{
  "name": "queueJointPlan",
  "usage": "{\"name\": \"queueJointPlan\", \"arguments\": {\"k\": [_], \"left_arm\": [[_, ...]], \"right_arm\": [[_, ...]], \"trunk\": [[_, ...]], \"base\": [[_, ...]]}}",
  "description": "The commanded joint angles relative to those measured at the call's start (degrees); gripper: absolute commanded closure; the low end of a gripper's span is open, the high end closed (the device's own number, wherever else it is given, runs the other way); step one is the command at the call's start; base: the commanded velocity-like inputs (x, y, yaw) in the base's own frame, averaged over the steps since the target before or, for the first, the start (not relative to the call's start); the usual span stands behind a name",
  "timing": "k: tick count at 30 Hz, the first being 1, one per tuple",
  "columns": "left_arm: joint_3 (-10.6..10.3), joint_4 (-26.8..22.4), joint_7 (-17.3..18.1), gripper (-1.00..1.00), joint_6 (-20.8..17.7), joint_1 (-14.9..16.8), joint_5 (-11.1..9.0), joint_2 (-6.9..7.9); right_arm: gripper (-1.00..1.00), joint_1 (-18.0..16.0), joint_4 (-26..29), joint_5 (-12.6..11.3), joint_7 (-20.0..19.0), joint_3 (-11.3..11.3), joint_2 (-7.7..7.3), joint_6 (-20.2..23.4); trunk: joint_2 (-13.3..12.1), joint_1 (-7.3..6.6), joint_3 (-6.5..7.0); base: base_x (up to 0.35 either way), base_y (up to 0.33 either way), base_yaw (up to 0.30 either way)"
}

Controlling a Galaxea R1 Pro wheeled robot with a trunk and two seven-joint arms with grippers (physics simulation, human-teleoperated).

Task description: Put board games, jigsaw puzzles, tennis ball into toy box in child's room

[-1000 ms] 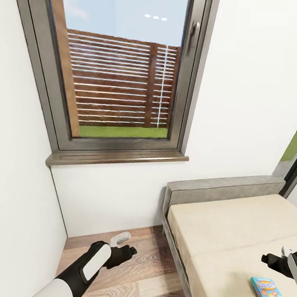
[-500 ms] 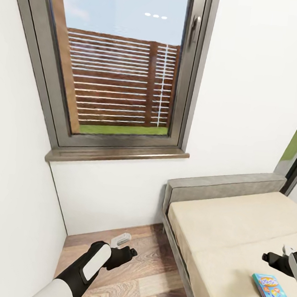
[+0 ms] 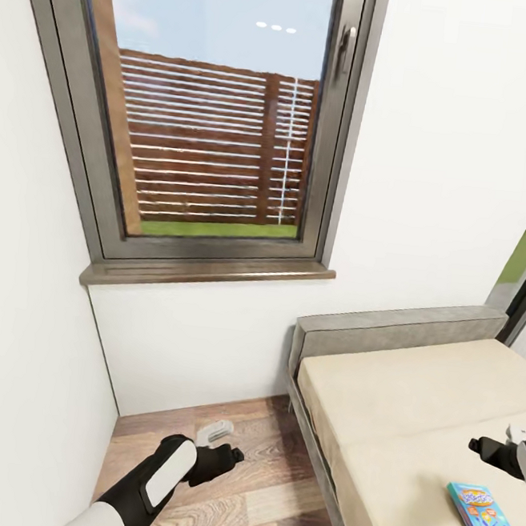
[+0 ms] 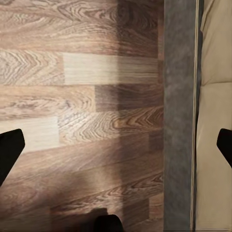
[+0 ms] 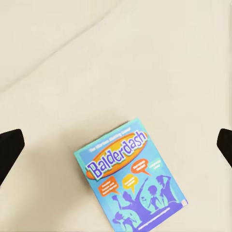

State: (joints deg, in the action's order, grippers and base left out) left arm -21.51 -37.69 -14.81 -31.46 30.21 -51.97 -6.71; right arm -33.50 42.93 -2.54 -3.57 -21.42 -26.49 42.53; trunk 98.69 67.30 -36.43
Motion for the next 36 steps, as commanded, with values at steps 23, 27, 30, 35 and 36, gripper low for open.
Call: {"name": "queueJointPlan", "arguments": {"k": [23,27,30,35,36], "left_arm": [[-1.11,-0.02,-0.56,-1.0,0.48,-1.11,-0.36,0.21],[-1.09,-0.02,-0.6,-1.0,0.48,-1.11,-0.34,0.2],[-1.09,-0.02,-0.62,-1.0,0.48,-1.11,-0.33,0.2],[-0.86,-0.02,-0.66,-1.0,0.46,-1.08,-0.56,0.16],[-0.76,-0.02,-0.7,-1.0,0.42,-1.05,-0.7,0.17]], "right_arm": [[-1.0,-0.15,0.16,-0.61,-0.38,-0.54,-5.16,0.58],[-1.0,-0.16,0.14,-0.62,-0.45,-0.51,-5.27,0.61],[-1.0,-0.16,0.14,-0.62,-0.84,-0.5,-5.31,0.62],[-1.0,-0.16,-0.02,-0.48,-4.61,-0.42,-5.32,0.21],[-1.0,-0.14,-0.13,-0.39,-5.48,-0.39,-5.32,0.13]], "trunk": [[0.03,0.0,-0.06],[0.03,0.0,-0.06],[0.03,0.0,-0.06],[0.03,0.0,-0.06],[0.03,0.0,-0.06]], "base": [[-0.035,-0.064,0.0],[-0.065,-0.102,0.0],[-0.026,-0.041,0.0],[-0.013,-0.02,0.0],[-0.006,-0.01,0.0]]}}
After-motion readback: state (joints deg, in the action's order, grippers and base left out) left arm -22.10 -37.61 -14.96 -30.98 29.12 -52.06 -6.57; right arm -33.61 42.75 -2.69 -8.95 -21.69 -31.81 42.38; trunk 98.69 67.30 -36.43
